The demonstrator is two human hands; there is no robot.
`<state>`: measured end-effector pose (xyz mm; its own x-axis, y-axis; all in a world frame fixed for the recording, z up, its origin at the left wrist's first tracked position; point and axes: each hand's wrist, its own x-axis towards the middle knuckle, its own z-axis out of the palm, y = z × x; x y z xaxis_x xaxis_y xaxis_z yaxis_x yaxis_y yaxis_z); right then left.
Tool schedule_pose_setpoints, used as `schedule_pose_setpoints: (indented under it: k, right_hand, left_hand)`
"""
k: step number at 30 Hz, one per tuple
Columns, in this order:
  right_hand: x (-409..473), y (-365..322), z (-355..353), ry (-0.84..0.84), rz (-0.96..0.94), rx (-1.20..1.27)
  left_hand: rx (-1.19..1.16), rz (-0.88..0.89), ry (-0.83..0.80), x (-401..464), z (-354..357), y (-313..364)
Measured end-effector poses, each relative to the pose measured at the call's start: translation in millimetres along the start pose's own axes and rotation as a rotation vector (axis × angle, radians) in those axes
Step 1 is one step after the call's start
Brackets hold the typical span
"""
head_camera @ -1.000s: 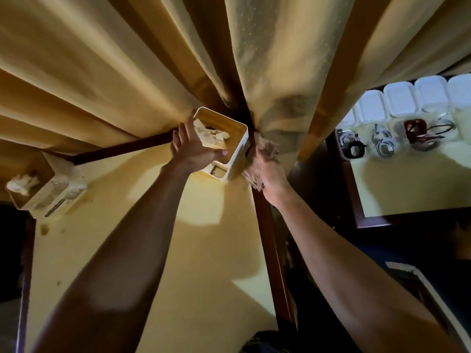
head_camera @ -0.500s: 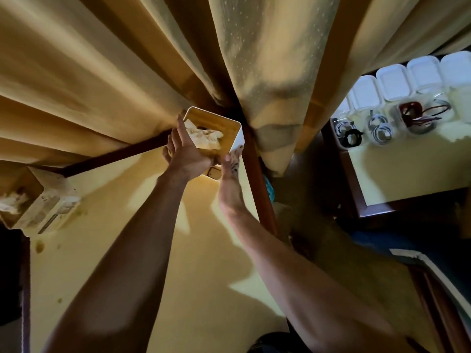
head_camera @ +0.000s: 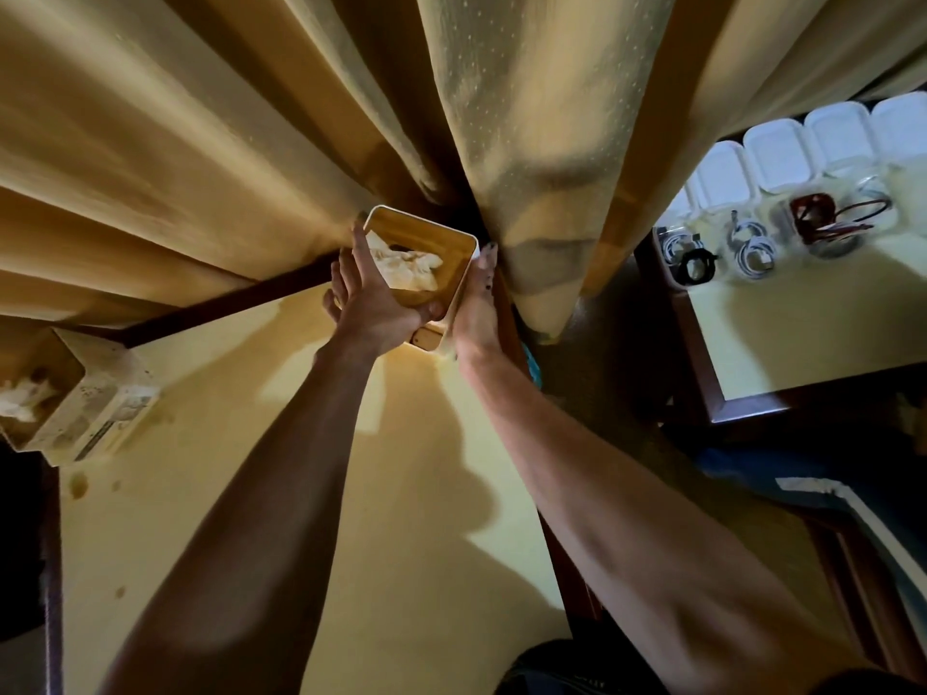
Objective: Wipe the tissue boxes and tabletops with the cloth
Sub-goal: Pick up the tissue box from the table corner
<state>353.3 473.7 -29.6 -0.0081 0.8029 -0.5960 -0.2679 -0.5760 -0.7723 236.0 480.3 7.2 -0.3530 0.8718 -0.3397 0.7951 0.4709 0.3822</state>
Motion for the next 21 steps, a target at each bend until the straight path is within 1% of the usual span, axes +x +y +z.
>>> schedule_pose_setpoints:
  k: [2, 4, 6, 9, 11, 14, 16, 18, 19, 20, 21]
  right_hand:
    - [-24.3, 8.5, 11.6, -0.004, 0.032, 0.070]
    - [-50.8, 17.8, 23.6, -0.039, 0.112, 0.077]
    - [-57.6, 27.3, 34.4, -0.057, 0.097, 0.069]
    - [-33.0, 8.4, 30.5, -0.026, 0.027, 0.078]
    - [-6.7, -5.0, 22.8, -0.015, 0.034, 0.126]
    - [46.5, 33.0, 11.6, -0.008, 0.194, 0.221]
    - [50.4, 54.0, 10.8, -0.026, 0.272, 0.257]
    - [8.8, 44.2, 14.5, -0.025, 0.331, 0.215]
    - [-29.8, 21.4, 16.2, -0.025, 0.303, 0.209]
    - [-40.2, 22.0, 19.0, -0.044, 0.316, 0.238]
    - [-45.9, 28.1, 20.1, -0.016, 0.312, 0.269]
  left_hand:
    - [0.002, 0.001, 0.009, 0.4, 0.5, 0.2]
    - [-0.008, -0.004, 0.002, 1.2, 0.2, 0.4]
    - [-0.008, -0.006, 0.003, 1.7, 0.6, 0.1]
    - [-0.021, -0.015, 0.012, 2.8, 1.0, -1.3]
    - [-0.009, -0.001, -0.001, 1.4, 0.2, -1.6]
    - [0.003, 0.005, -0.003, -0.9, -2.2, 0.0]
    - [0.003, 0.002, 0.007, -0.2, -0.5, 0.2]
    - [0.010, -0.001, 0.013, 1.0, 0.9, -1.0]
    - [0.011, -0.002, 0.013, 1.0, 1.3, -1.5]
    - [0.009, -0.003, 0.010, 0.9, 1.6, -2.0]
    - [0.005, -0.004, 0.007, 0.8, 1.8, -2.3]
